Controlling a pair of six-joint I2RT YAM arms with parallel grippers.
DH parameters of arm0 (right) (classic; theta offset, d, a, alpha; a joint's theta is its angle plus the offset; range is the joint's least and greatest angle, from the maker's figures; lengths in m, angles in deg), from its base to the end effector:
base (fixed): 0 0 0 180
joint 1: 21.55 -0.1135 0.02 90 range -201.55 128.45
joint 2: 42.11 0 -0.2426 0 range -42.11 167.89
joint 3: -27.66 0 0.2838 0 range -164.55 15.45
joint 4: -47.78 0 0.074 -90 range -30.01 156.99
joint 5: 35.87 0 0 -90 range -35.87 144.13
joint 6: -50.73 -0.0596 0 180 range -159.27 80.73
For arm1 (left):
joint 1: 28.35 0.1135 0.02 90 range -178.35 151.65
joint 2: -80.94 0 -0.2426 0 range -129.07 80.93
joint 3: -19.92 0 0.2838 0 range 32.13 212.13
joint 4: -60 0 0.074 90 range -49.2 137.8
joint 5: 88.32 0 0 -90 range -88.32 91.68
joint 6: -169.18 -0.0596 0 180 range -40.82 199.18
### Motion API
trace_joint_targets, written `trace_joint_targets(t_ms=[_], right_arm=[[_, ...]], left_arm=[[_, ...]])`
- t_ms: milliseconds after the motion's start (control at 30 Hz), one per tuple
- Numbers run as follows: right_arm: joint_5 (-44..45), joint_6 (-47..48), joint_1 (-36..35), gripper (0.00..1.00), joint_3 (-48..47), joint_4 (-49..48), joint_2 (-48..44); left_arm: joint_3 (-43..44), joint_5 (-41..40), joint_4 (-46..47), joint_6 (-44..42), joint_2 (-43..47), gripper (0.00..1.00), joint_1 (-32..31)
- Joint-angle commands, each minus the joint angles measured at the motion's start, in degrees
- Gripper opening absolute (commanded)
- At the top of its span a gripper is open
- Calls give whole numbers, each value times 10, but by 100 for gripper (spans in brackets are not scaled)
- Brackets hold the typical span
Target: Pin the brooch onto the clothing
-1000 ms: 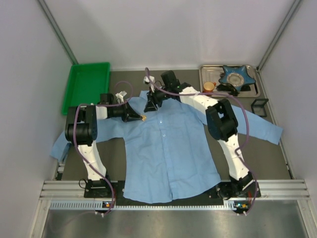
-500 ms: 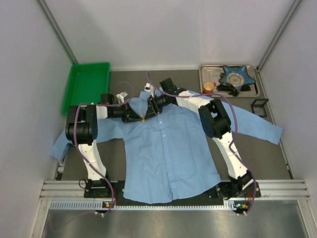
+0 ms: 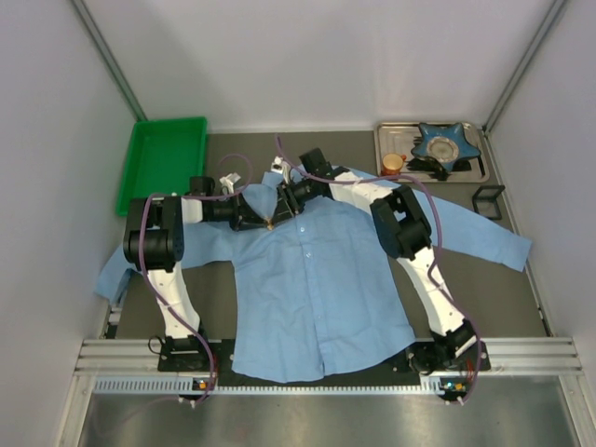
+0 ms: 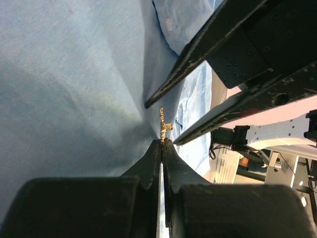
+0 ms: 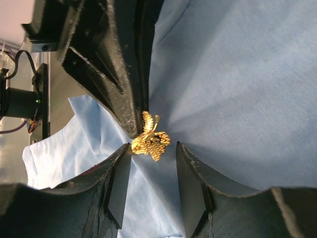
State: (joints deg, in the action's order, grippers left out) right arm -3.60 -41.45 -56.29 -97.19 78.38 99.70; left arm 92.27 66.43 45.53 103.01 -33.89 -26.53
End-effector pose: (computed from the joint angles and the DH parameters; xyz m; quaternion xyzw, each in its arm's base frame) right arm 0.4262 0.3568 0.1026 -0.3966 0.7347 0.5272 0.1582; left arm 0.3869 -0.0416 0.0587 -0.0312 0.8233 -0.5498 0.1378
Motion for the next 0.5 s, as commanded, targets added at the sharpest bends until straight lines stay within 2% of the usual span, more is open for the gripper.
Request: trace_joint_targets(t_ms=[0, 100, 200, 467], right_arm=[[-4, -15, 2, 41, -30, -30, 18], [-11, -20, 2, 38, -32, -32, 21], [-24, -20, 2, 29, -28, -34, 19], [-43, -6, 3, 0, -8, -38, 0]], left_arm=[[15, 27, 2, -11, 0, 0, -3], [14, 26, 4, -11, 1, 0, -3], [14, 26, 5, -10, 1, 0, -4], [15, 6, 3, -11, -4, 0, -4]])
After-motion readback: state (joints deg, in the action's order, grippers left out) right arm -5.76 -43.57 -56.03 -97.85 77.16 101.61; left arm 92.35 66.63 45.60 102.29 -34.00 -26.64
